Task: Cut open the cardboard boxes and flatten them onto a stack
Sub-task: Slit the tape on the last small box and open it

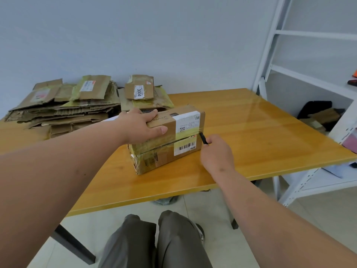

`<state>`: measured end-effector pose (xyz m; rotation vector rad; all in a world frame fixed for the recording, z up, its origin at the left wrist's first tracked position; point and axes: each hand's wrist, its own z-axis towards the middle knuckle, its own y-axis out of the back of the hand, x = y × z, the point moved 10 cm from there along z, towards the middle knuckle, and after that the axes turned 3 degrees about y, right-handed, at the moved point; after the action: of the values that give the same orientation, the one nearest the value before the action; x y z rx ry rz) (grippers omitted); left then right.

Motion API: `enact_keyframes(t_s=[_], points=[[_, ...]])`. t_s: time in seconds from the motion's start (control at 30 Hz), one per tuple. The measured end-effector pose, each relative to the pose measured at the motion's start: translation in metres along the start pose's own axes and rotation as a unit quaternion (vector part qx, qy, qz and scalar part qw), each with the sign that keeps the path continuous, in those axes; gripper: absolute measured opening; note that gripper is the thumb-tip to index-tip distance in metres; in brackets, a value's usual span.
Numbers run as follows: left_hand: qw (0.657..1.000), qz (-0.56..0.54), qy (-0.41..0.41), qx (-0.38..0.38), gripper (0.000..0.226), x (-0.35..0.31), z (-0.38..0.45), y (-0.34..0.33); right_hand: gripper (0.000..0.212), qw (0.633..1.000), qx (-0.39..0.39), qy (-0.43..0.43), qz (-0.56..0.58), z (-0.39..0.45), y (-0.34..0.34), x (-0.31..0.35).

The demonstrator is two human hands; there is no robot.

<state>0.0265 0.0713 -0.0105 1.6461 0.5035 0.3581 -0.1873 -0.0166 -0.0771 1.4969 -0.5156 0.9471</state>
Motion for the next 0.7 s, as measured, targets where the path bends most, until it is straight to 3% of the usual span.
enact_keyframes(t_s=[0.33, 0.7], points=[[1.0, 0.015, 0.006, -0.005, 0.079, -0.003, -0.003, -0.002, 0.019, 0.998, 0.01, -0.01, 0.054, -0.017, -0.014, 0.015], [0.998, -0.002, 0.053, -0.018, 0.081, -0.003, -0.007, -0.002, 0.014, 0.983, 0.149, 0.105, -0.019, -0.079, -0.062, 0.079]])
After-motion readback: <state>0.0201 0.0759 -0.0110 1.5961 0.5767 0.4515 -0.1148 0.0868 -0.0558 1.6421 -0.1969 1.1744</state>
